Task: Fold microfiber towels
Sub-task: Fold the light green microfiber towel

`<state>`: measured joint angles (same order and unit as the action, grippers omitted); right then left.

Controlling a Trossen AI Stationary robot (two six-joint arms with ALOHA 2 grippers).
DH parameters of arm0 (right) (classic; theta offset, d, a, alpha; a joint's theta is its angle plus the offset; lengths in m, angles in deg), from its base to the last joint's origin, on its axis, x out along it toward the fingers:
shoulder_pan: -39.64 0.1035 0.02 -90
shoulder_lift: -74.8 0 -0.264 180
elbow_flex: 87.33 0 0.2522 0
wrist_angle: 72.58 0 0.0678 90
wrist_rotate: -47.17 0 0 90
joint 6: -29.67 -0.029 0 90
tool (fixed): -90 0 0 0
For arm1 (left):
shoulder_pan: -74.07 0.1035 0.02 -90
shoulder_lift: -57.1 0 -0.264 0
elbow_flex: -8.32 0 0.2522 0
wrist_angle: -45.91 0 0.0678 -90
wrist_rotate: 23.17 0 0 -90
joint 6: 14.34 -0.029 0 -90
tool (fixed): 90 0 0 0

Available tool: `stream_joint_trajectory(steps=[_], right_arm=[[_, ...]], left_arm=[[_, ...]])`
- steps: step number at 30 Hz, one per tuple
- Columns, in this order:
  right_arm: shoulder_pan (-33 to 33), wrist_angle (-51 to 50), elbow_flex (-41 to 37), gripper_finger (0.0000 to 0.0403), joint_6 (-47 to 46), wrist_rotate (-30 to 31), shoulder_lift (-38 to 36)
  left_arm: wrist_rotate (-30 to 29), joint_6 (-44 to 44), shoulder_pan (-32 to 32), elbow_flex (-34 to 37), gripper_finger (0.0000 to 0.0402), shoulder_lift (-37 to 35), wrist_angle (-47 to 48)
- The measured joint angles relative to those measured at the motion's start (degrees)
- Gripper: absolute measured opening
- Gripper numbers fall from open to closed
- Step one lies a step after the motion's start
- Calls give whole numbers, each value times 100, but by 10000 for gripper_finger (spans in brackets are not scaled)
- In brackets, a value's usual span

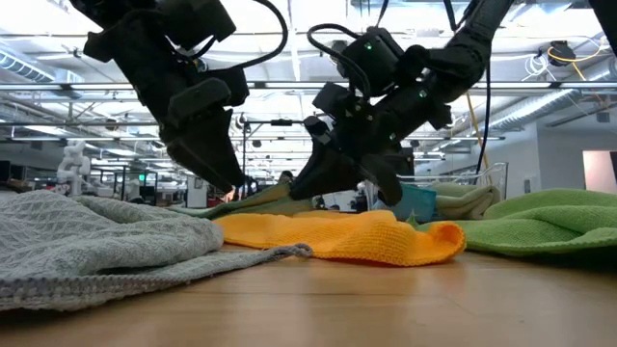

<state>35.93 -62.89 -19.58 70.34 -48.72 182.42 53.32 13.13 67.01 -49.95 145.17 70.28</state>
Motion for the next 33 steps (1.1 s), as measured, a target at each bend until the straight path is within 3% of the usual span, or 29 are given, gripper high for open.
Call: stream_joint_trajectory(steps=[6,10,15,18,23,27,29,33], right_arm=[[4,-699,382,2,-812,-9,-61],[2,-752,615,1,-1400,-9,-61],[2,-940,710,1,-2036,-9,-62],[0,-941,718,1,-2471,-8,-79],[4,-948,718,1,-3089,-7,-86],[4,-969,718,0,-3250,-1,-88],[4,-971,716,0,-3250,0,-88],[-5,-1016,716,0,-3252,-7,-103]], left_arm=[[-65,137,-316,-230,312,0,147],[-536,375,-678,-479,312,-4,588],[-649,1849,-937,-468,307,-10,2154],[-567,2056,-1035,-443,283,-233,2718],[-112,1482,-968,-356,246,-824,2717],[-644,1435,-857,5,240,-1456,2630],[-1040,1448,-822,337,246,-1692,2124],[-942,1092,-970,1192,288,-1867,489]])
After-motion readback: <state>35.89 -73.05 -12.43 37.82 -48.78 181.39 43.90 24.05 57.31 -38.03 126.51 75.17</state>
